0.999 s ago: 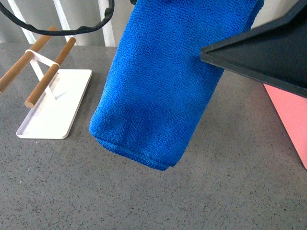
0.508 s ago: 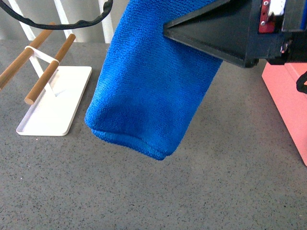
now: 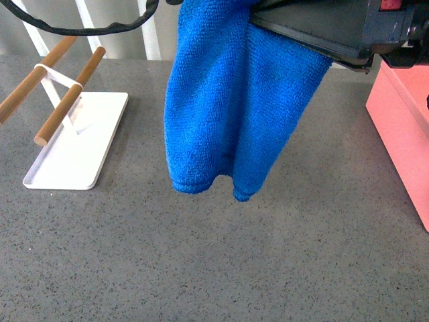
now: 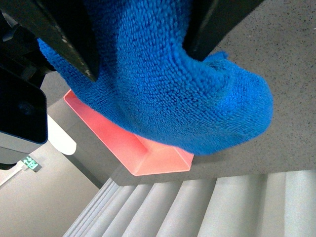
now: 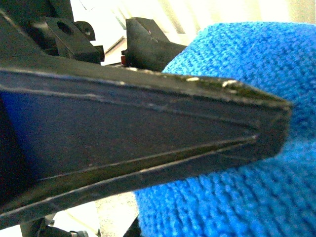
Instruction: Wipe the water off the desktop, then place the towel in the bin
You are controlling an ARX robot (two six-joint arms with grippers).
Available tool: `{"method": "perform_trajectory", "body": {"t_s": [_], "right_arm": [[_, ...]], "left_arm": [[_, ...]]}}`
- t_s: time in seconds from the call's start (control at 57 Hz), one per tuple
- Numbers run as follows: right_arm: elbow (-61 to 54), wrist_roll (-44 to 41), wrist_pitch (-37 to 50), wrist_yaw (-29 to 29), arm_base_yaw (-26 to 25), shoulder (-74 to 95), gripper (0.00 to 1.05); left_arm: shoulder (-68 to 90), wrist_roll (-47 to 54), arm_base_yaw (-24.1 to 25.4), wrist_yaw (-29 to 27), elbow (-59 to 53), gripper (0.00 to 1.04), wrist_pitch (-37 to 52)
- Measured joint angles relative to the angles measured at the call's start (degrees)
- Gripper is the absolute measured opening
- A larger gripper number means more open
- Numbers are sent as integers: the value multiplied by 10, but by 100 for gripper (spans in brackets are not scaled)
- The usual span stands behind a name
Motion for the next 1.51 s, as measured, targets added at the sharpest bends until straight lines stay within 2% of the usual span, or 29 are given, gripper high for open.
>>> {"method": "perform_trajectory", "body": {"t_s": [0.018, 0.07, 0.088, 0.123, 0.14, 0.175, 0.193, 0.245, 0.28, 0.316, 0.438, 0.701, 1.122, 1.192, 1.508], "right_arm": [[0, -1, 0, 0, 0, 0, 4], [-1, -2, -3, 2, 0, -1, 4], [-1, -2, -4, 3, -1, -1, 4], [-1, -3, -5, 5, -1, -1, 4], [-1, -2, -5, 5, -1, -1, 4], [-1, -2, -5, 6, -1, -1, 4], [-1, -2, -6, 6, -1, -1, 4], [-1, -2, -9, 8, -2, -1, 4], [-2, -2, -10, 9, -2, -3, 4], [-2, -3, -13, 12, -5, -5, 4], [-2, -5, -21, 15, -5, -7, 4], [-2, -18, -32, 16, -12, -7, 4], [-2, -39, -54, 14, -30, -19, 4], [-2, -42, -58, 17, -30, -24, 4], [-2, -69, -98, 36, -29, -34, 4]], "left_arm": [[0, 1, -1, -1, 0, 69, 1], [0, 22, -10, -76, -10, 67, 30], [-2, 42, -15, -139, -22, 63, 63], [-5, 61, -16, -200, -37, 60, 96], [-10, 75, -17, -257, -54, 56, 125], [-17, 93, -17, -296, -73, 52, 150], [-26, 111, -15, -353, -93, 49, 170], [-49, 130, -6, -427, -132, 42, 199], [-61, 138, 1, -447, -150, 38, 208], [-94, 152, 21, -473, -191, 29, 223], [-170, 167, 73, -443, -291, 3, 242], [-273, 177, 127, -379, -397, 4, 243], [-463, 178, 204, -309, -505, 4, 157], [-479, 178, 241, -263, -527, 4, 167], [-635, 178, 253, -261, -530, 4, 25]]}}
